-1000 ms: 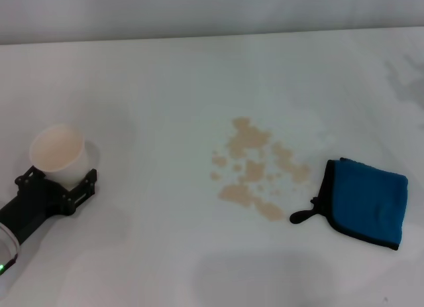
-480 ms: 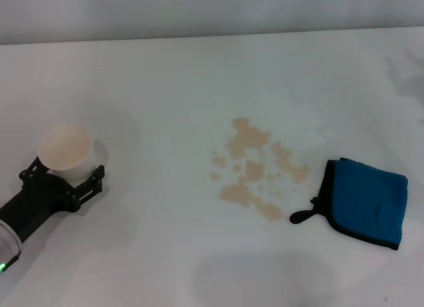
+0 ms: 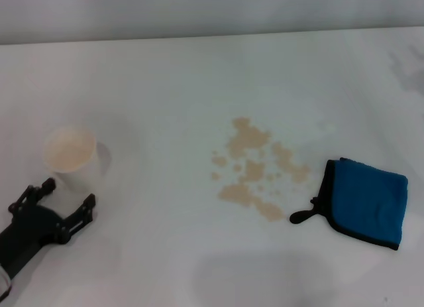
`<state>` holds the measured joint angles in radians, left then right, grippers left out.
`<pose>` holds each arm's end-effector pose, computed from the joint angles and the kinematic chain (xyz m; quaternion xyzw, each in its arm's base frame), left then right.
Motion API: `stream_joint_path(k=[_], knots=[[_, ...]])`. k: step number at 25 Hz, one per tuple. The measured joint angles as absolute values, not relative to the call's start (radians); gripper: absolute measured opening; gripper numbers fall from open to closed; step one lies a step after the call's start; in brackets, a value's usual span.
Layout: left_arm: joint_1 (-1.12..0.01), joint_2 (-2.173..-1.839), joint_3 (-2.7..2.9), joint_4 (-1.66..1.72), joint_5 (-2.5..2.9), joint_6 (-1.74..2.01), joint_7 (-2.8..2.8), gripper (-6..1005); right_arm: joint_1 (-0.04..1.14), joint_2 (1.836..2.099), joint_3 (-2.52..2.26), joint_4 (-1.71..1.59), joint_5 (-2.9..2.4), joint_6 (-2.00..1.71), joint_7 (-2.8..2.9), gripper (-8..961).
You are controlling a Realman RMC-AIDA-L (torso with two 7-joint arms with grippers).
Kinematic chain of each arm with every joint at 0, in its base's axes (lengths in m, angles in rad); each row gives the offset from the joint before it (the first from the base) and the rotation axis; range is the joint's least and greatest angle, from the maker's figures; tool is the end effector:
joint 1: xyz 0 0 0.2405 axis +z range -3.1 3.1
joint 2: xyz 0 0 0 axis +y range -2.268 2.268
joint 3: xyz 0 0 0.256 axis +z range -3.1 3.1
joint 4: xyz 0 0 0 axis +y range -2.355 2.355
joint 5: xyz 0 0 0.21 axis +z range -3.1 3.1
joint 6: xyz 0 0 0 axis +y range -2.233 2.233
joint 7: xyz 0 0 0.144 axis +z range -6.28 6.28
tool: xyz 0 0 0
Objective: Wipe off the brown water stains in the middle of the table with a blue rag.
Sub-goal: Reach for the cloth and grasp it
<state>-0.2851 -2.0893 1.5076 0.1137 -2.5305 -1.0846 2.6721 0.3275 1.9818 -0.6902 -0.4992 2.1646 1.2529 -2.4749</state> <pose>-0.3633 0.2517 -0.0729 -0.8489 -0.2697 -0.2028 0.4068 0.3458 0.3371 0.1310 -0.7073 0.1249 0.3301 0.6124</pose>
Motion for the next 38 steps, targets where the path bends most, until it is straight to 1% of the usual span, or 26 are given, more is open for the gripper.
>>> stream_joint_path(k=[6,12,17,19,20,22,25,27,32,38], knots=[[-0.189,-2.088,1.503,0.114,-2.553,-1.19,2.727,883,0.325,1.973,-0.689,-0.501,2.167,1.244,-2.475,478],[-0.105,-2.082,1.502,0.115,-2.71,-1.378,2.781,883,0.313,1.964,-0.689,-0.503,2.168,1.231,-2.471,478],[-0.059,-2.08,1.502,0.111,-2.861,-1.511,2.798,883,0.295,1.945,-0.691,-0.513,2.151,1.229,-2.39,478],[-0.049,-2.08,1.491,0.11,-2.908,-1.556,2.798,883,0.274,1.937,-0.693,-0.556,2.093,1.225,-2.326,478],[-0.047,-2.08,1.477,0.111,-2.921,-1.574,2.799,883,0.26,1.937,-0.693,-0.597,2.048,1.214,-2.285,478],[-0.048,-2.08,1.423,0.112,-2.924,-1.587,2.803,882,0.23,1.948,-0.689,-0.693,1.956,1.176,-2.194,478],[-0.052,-2.08,1.352,0.11,-2.925,-1.591,2.806,882,0.184,1.975,-0.688,-0.852,1.826,1.124,-2.047,478],[-0.056,-2.08,1.31,0.113,-2.926,-1.593,2.808,882,0.157,1.985,-0.687,-0.939,1.761,1.109,-1.959,478],[-0.084,-2.08,1.214,0.112,-2.927,-1.588,2.809,882,0.112,1.989,-0.687,-1.084,1.656,1.103,-1.787,478],[-0.118,-2.077,1.149,0.113,-2.927,-1.573,2.811,882,0.08,1.991,-0.687,-1.166,1.613,1.118,-1.691,477]])
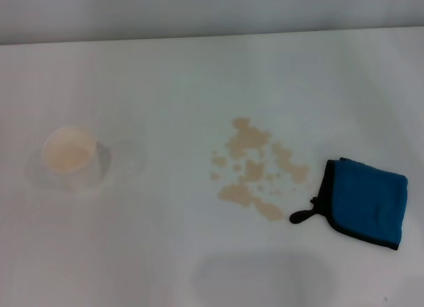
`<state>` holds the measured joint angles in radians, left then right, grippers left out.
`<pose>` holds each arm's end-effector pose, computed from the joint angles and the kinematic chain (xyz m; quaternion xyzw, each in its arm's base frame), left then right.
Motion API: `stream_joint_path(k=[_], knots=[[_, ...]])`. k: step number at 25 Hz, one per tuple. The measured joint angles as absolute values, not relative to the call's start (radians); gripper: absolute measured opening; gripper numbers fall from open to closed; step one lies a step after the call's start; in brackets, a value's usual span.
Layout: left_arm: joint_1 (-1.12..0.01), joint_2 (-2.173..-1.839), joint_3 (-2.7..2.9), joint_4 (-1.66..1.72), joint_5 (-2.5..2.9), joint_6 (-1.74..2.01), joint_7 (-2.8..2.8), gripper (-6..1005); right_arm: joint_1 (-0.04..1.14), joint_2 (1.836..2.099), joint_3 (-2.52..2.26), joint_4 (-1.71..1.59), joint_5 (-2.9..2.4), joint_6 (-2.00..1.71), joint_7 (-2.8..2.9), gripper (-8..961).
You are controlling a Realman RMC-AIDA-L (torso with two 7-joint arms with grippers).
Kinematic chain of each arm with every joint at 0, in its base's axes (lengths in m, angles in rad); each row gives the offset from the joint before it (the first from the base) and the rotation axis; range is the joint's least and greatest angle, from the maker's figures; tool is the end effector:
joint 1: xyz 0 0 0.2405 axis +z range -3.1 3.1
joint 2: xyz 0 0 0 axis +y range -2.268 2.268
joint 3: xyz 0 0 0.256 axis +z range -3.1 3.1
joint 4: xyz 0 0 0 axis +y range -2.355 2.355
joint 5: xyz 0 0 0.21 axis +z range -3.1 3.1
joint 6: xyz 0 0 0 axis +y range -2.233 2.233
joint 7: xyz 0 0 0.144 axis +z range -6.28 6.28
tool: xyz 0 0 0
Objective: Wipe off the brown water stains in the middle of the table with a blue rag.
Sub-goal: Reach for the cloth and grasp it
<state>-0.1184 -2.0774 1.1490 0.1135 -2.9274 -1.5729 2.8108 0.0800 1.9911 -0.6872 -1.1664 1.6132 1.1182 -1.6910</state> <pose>-0.3890 0.2092 0.0571 -0.5836 -0.2075 -0.3484 0.7035 0.3515 0.2896 0.1980 -0.7639 0.2396 0.2104 0.5610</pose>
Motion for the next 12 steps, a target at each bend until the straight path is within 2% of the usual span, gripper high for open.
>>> stream_joint_path(k=[8,12], knots=[[-0.15,-2.077,1.127,0.115,-2.927,-1.547,2.811,882,0.095,1.991,-0.688,-1.337,1.337,1.188,-1.459,474],[-0.164,-2.075,1.106,0.115,-2.927,-1.534,2.812,882,0.151,1.986,-0.689,-1.46,1.127,1.283,-1.269,472]])
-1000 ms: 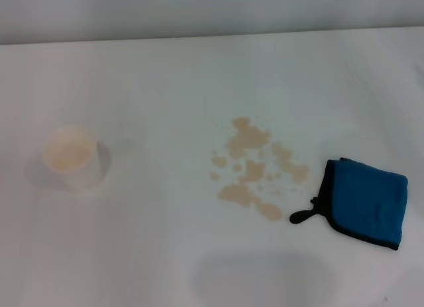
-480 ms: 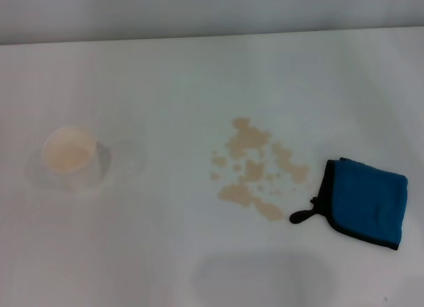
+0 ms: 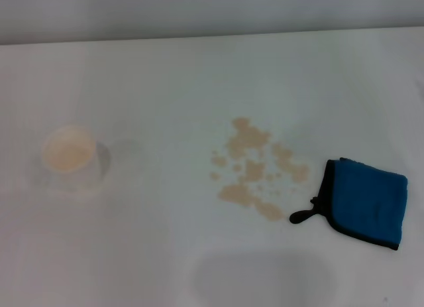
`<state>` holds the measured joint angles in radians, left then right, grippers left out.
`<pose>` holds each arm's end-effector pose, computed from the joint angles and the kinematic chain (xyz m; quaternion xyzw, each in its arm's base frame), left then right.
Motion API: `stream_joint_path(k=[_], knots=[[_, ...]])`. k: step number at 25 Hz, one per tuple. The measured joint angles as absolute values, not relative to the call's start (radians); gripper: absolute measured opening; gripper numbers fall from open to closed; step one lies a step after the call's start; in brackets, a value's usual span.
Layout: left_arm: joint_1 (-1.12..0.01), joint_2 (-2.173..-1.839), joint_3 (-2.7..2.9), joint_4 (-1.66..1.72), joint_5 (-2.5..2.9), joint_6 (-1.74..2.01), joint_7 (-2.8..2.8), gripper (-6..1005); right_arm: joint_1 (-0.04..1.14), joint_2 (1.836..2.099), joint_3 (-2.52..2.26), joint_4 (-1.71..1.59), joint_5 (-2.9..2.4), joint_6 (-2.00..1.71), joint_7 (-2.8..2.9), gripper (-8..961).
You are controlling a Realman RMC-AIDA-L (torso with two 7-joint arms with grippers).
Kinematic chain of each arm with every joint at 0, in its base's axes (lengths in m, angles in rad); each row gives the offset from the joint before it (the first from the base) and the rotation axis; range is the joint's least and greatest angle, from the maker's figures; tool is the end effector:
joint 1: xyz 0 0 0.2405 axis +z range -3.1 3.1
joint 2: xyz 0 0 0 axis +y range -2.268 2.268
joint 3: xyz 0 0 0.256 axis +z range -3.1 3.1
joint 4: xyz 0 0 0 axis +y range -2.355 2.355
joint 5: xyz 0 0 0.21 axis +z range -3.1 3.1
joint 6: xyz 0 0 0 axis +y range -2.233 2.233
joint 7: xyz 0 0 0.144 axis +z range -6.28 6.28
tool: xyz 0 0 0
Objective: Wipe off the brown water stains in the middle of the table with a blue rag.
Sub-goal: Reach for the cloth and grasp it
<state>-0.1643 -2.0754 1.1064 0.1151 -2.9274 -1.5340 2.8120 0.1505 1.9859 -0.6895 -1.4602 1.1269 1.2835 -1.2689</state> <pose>-0.3876 0.2272 0.0617 -0.5746 -0.2090 -0.3501 0.7096 0.3154 0.3013 0.2011 -0.8224 0.2850 0.0894 0.4842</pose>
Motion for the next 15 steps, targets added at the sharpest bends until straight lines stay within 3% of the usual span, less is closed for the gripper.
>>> stream_joint_path(k=[7,15], knots=[[-0.179,-2.072,1.101,0.121,-2.929,-1.485,2.825,882,0.337,1.997,-0.709,-1.575,0.693,1.532,-0.959,469],[-0.187,-2.071,1.1,0.16,-2.928,-1.478,2.826,881,0.464,2.006,-0.82,-1.539,0.476,1.684,-0.67,467]])
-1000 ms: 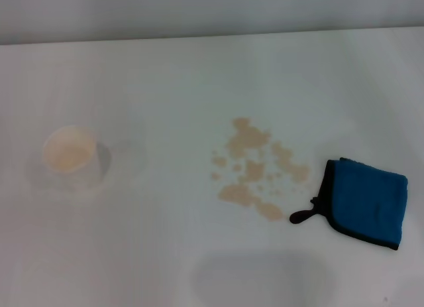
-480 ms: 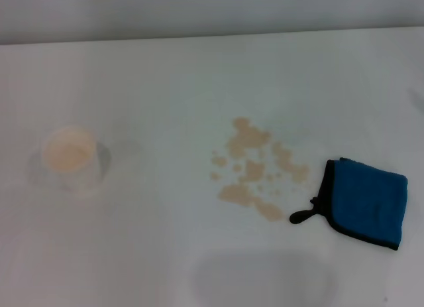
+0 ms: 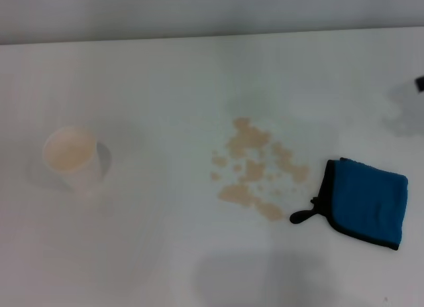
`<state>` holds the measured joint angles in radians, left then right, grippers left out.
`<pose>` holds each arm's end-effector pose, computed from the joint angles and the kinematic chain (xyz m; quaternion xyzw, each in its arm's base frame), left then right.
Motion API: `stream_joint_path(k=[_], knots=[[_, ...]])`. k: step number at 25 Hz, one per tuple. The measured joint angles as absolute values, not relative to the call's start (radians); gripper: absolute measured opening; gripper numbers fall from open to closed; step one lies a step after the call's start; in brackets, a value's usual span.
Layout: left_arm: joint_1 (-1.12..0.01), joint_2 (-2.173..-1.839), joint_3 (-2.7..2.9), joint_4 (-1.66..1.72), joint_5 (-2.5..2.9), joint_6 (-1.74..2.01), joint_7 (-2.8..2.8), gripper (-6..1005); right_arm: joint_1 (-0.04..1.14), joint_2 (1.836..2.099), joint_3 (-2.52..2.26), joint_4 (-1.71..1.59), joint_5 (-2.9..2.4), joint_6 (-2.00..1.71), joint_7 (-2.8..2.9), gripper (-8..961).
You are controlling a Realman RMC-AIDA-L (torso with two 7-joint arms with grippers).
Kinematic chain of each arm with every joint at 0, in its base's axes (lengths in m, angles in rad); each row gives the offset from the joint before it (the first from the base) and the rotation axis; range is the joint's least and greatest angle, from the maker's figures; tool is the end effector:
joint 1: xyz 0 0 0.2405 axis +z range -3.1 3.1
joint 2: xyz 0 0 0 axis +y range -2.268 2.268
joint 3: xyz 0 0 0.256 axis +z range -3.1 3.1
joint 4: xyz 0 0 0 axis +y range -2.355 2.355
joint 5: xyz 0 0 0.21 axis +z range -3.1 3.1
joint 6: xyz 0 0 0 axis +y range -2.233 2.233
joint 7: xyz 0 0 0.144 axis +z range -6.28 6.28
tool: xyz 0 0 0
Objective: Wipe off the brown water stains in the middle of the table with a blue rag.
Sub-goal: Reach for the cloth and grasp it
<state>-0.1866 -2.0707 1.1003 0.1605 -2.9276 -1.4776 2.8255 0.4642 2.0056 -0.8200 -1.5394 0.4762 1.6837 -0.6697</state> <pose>-0.3847 0.2445 0.0682 -0.5777 -0.1992 -0.3447 0.7126 0.2642 0.3374 0.1504 -0.8128 0.4679 -0.0888 0.3354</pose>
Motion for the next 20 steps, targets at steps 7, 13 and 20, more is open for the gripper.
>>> stream_joint_path(k=[7,13,20], knots=[[-0.193,-2.068,1.095,0.177,-2.927,-1.48,2.826,881,0.498,2.009,-0.974,-1.513,0.426,1.742,-0.462,466],[-0.193,-2.07,1.048,0.191,-2.927,-1.484,2.826,881,0.502,2.011,-1.096,-1.509,0.398,1.792,-0.307,466],[-0.201,-2.069,1.048,0.191,-2.927,-1.476,2.826,881,0.51,2.016,-1.161,-1.395,0.331,1.749,-0.231,466]])
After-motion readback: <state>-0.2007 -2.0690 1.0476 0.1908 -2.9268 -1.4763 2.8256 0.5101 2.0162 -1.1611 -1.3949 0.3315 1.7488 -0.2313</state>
